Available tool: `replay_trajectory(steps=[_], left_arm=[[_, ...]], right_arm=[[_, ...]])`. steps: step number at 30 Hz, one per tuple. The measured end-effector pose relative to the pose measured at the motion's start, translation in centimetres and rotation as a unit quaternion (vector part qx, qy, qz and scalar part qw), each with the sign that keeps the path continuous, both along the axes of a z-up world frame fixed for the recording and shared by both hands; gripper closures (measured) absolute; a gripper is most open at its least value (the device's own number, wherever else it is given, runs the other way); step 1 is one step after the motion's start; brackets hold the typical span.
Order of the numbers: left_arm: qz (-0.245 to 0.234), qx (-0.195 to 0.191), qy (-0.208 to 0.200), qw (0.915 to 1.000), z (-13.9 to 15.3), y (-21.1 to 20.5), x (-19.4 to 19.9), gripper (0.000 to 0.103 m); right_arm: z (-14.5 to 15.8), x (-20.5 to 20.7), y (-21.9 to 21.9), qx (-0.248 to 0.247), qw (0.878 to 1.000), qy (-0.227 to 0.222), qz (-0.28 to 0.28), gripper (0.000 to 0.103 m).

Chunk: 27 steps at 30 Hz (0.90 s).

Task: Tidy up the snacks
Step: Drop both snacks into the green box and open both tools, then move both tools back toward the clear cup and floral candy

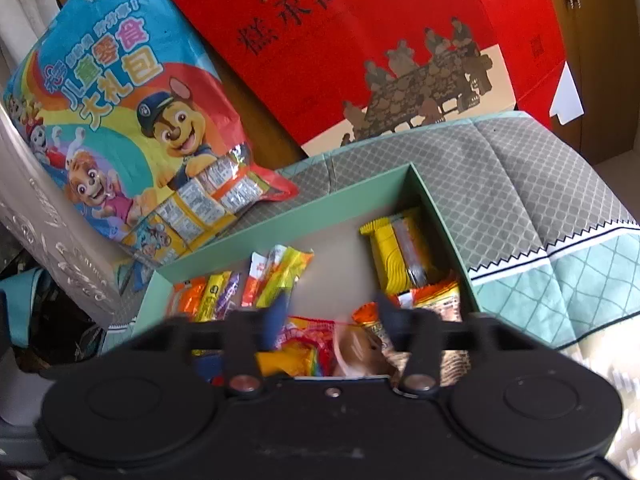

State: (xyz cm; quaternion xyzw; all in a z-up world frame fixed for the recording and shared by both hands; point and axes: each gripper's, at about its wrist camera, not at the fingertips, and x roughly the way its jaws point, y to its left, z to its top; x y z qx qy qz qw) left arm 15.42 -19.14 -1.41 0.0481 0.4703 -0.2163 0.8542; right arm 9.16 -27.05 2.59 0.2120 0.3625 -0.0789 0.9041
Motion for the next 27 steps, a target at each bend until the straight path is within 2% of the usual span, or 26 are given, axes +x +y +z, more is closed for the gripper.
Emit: replay_trajectory(steps=[1, 2, 5, 13, 27], left_arm=[[0.004, 0.006, -0.006, 1.0, -0.1, 0.1, -0.1, 0.004], [0.004, 0.01, -0.008, 0.9999, -0.2, 0.1, -0.2, 0.004], [0.004, 0.013, 0.004, 0.9999, -0.5, 0.4, -0.1, 0.002], [0.009, 0.014, 0.003, 0.9999, -0.3, 1.2, -0.8, 0.0], [0.028, 0.009, -0.001, 0.9996, 0.6, 4.8, -3.1, 0.0]], right_arm=[[0.1, -0.1, 0.2, -0.005, 1.0, -0.003, -0.001, 0.02], [0.1, -0.2, 0.3, -0.01, 1.0, -0.006, -0.003, 0.012], [0.2, -0.6, 0.6, -0.015, 1.0, -0.009, -0.008, 0.0], [0.2, -1.4, 1.1, -0.008, 1.0, 0.003, -0.014, 0.0], [0.7, -2.7, 5.0, -0.014, 0.999, 0.026, 0.014, 0.0]])
